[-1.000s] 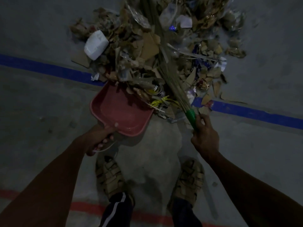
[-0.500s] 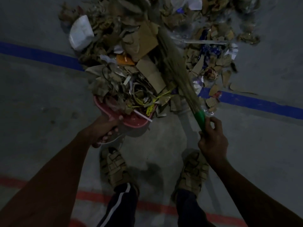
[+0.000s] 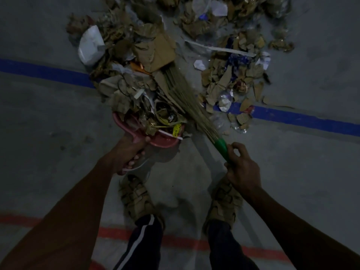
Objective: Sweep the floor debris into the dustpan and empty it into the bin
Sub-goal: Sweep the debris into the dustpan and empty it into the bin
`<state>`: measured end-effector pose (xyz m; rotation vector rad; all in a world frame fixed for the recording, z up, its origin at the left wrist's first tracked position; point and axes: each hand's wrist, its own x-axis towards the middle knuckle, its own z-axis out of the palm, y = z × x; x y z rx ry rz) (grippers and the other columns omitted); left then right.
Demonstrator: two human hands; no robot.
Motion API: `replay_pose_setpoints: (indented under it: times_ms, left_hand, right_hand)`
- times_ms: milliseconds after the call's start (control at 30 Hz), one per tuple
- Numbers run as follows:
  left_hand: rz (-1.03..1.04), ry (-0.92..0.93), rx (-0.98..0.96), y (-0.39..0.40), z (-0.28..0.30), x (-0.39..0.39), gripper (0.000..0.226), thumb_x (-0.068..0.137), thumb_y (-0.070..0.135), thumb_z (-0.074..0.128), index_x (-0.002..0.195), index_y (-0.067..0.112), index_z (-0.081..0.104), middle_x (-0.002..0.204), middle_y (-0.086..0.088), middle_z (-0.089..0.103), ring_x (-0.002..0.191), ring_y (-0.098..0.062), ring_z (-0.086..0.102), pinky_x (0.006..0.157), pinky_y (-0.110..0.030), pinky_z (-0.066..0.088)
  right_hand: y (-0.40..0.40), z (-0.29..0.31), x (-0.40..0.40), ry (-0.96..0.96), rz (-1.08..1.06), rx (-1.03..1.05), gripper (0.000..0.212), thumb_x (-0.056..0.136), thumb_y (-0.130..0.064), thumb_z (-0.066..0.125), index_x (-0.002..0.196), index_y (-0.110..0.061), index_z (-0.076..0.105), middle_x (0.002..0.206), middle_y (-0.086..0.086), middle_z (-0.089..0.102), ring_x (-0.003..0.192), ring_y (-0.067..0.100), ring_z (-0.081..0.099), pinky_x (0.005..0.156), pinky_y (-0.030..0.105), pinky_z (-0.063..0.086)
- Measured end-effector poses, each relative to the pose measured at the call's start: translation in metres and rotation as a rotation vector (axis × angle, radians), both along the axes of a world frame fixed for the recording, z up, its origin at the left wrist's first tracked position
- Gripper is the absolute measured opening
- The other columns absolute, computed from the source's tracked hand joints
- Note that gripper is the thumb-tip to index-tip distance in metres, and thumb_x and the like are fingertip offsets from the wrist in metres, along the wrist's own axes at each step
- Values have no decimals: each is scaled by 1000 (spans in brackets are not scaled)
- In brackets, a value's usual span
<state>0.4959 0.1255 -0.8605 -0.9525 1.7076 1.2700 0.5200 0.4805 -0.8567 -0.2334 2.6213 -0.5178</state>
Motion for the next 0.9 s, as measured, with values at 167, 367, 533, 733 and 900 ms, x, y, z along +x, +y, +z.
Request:
replay_pose_setpoints:
  times_ms: [167, 367, 533, 733, 900]
  left_hand:
    - [36, 21, -41, 11, 31, 10, 52, 96, 50, 62, 69, 7, 53, 47, -4, 42, 31, -14, 32, 39, -15, 26]
    - [122, 66, 29, 33, 75, 31, 52, 95, 47, 64, 70, 3, 54, 49, -8, 41, 31, -14, 31, 41, -15, 26]
    - [191, 58, 27, 65, 119, 44, 50, 95, 46, 65, 70, 5, 54, 49, -7, 41, 33, -14, 32, 41, -17, 26]
    - [206, 111, 56, 84, 204, 54, 51, 96, 48, 64, 70, 5, 52, 49, -9, 38, 35, -16, 32, 46, -24, 27]
    - [195, 156, 54, 96, 316, 60, 48, 102, 41, 57, 72, 4, 50, 51, -7, 32, 31, -15, 30, 41, -18, 23]
  right_hand:
    - [12, 32, 7, 24, -31, -41, 61, 70, -10, 74, 129, -9, 61, 130, 8, 52, 70, 28, 63, 54, 27, 46]
    - [30, 80, 20, 33, -112, -96, 62, 65, -16, 66, 126, -10, 65, 127, 4, 56, 70, 25, 64, 58, 27, 48]
    - [34, 125, 40, 26, -210, -138, 57, 69, -22, 66, 124, -8, 68, 125, 3, 59, 69, 23, 65, 60, 29, 50]
    - [42, 202, 47, 41, -277, -165, 57, 64, -2, 79, 120, -9, 70, 121, 1, 61, 71, 26, 66, 62, 33, 54]
    - [49, 303, 43, 72, -299, -175, 63, 61, -5, 86, 121, -15, 70, 116, -3, 63, 77, 23, 65, 65, 32, 54]
